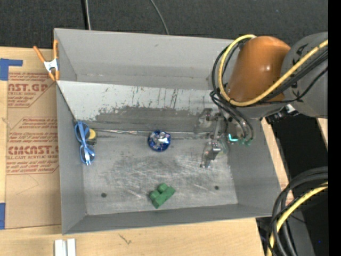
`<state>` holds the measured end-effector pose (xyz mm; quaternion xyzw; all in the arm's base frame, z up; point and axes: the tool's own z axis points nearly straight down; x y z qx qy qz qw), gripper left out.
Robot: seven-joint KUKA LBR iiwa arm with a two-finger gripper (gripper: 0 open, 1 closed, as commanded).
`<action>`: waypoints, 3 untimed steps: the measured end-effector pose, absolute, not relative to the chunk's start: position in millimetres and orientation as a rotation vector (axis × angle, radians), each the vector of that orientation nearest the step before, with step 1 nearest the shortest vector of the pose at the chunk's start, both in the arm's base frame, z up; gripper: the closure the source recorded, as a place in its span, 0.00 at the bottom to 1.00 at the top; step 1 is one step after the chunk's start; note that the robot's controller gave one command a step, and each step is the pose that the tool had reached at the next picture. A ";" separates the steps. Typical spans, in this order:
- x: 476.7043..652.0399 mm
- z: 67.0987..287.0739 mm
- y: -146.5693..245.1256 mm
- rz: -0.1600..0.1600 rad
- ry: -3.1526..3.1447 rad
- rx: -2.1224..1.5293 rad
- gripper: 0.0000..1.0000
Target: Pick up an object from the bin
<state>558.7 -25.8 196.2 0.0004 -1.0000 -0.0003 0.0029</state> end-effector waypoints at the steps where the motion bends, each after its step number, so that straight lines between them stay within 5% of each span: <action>1: 515.1 70.8 23.9 0.000 -3.151 0.097 0.00; 2: 488.4 73.1 42.6 -0.002 -3.151 -0.206 0.00; 3: 485.1 73.5 43.3 -0.002 -3.134 -0.199 1.00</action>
Offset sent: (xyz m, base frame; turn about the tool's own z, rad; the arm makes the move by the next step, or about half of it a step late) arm -0.0462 0.0487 -0.1262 -0.0610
